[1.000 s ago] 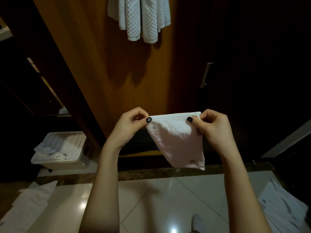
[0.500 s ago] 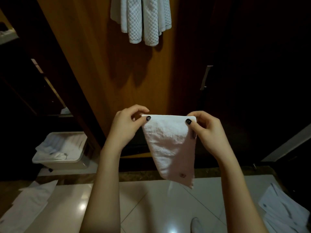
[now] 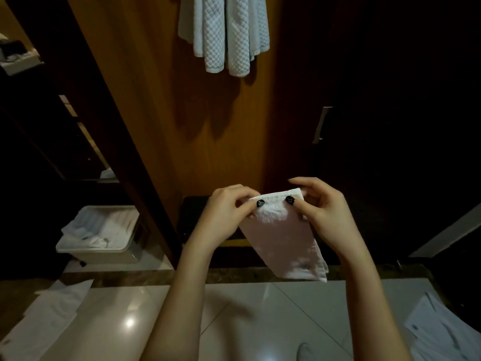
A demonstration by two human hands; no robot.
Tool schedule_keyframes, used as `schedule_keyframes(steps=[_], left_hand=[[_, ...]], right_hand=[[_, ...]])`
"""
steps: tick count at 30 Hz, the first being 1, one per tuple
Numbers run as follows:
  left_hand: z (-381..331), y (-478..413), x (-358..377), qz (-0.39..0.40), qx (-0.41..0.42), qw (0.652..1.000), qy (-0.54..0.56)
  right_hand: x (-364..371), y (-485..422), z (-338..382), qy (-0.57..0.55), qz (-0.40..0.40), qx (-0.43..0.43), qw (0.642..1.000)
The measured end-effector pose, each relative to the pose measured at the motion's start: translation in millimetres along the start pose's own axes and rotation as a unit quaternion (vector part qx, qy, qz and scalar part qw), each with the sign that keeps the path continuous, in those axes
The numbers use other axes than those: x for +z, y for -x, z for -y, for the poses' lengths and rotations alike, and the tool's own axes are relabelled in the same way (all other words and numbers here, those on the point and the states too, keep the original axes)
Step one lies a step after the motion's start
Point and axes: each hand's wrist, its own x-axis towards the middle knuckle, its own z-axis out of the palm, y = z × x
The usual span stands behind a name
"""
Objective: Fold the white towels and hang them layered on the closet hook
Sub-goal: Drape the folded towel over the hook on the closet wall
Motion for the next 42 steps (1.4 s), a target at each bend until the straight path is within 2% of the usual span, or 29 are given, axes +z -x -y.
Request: schedule_keyframes(steps=[6,9,12,14,19,22,24,27,30,34,35,38,42], left_hand=[[-2,4,1,0.035,0.060,0.997,0.033],[-8,6,-4,0.033,0.075,0.994,0.070],[-11,7,-10,0.024,0.077,0.992,0.101],[-9,7,-14,0.006,0.073,0.993,0.098],[-10,5,-25,-0.045,0.084,0.991,0.088],[-12,2,-31,-0.053,0.100,0.993,0.039],[-13,-2,-33,-0.091,0.102,0.991,-0.011],[-17,-7,-28,-0.165,0.107,0.978,-0.075],[-21,-8,-21,-0.198,0.107,0.971,-0.084],[-23,-9,-12,-0.278,0.061,0.951,-0.122],[-24,-8,-9,-0.297,0.053,0.945,-0.126],[-29,-6,-2,-0.321,0.053,0.938,-0.120],[-32,-4,1,-0.309,0.074,0.942,-0.106]], right_hand=[[-4,-2,-4,0.005,-0.020,0.083,0.996],[2,1,-1,-0.073,-0.014,0.086,0.994],[7,2,3,-0.133,0.024,0.084,0.987],[12,0,5,-0.142,0.035,0.077,0.986],[25,-5,8,-0.106,-0.002,0.016,0.994],[26,-10,12,-0.112,0.024,-0.010,0.993],[30,-14,14,-0.095,0.026,-0.022,0.995],[45,-17,13,-0.031,-0.043,-0.034,0.998],[55,-16,11,-0.038,-0.118,-0.007,0.992],[62,-14,10,0.103,-0.196,-0.029,0.975],[63,-14,10,0.098,-0.196,-0.029,0.975],[65,-14,10,-0.001,-0.129,0.010,0.992],[68,-13,6,-0.036,-0.107,0.007,0.994]])
